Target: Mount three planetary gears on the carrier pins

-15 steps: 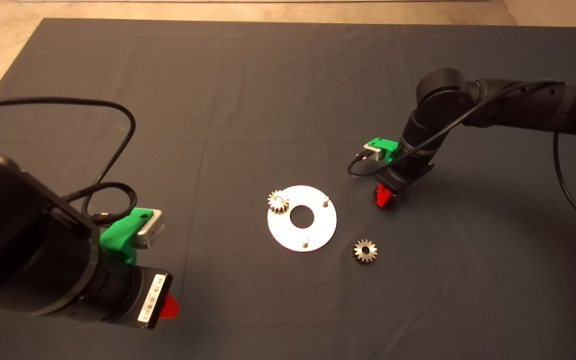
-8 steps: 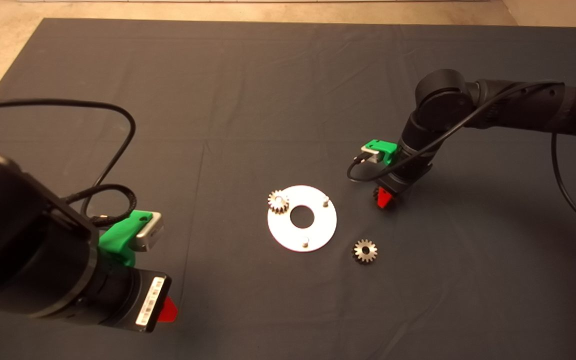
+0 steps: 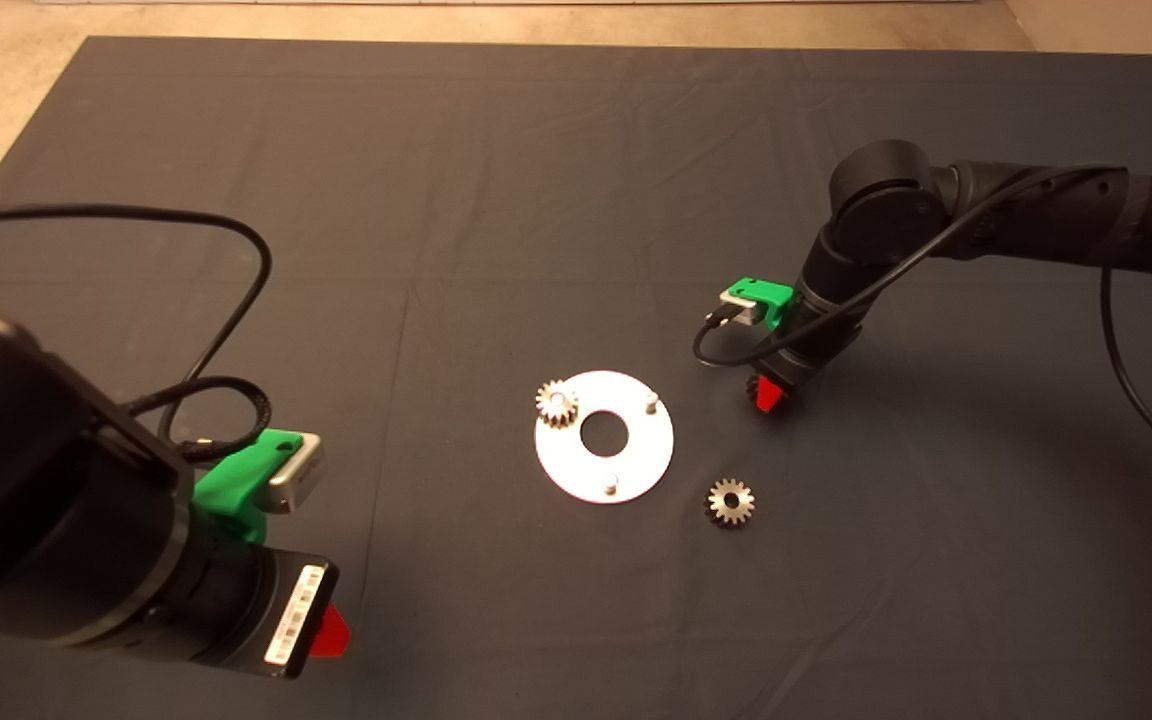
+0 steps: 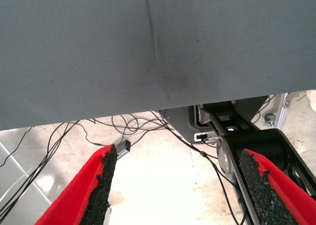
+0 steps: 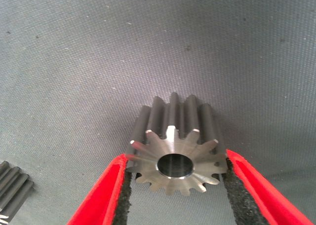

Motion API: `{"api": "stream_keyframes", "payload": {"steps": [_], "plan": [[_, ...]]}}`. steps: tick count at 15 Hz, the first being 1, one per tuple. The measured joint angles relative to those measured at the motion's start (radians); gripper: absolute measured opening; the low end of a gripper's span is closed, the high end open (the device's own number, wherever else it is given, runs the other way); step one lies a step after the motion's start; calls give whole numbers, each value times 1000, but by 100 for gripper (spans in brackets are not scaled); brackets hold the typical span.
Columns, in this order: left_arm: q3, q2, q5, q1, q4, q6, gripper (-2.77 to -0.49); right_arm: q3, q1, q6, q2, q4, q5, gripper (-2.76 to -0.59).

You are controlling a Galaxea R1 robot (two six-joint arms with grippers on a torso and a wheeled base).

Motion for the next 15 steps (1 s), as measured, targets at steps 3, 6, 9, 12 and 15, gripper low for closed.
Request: {"api": "stream_keyframes", "payload": {"steps": [3,6,9,12,15], "plan": [[0,0,0,0,-1,0,-151,0,0,-3,0,-1,1,-220],[0,0,0,0,-3,0,-151,1,0,-10,0,-7,0,-224],[0,0,0,0,-3,0,-151,2,0,-12,1,-9,0,-225],[0,0,0,0,-3,1,-151,2,0,-18,3,-11,-1,-228],[0,0,0,0,-3,20,-151,2,0,-23,15,-17,-14,-232]]}}
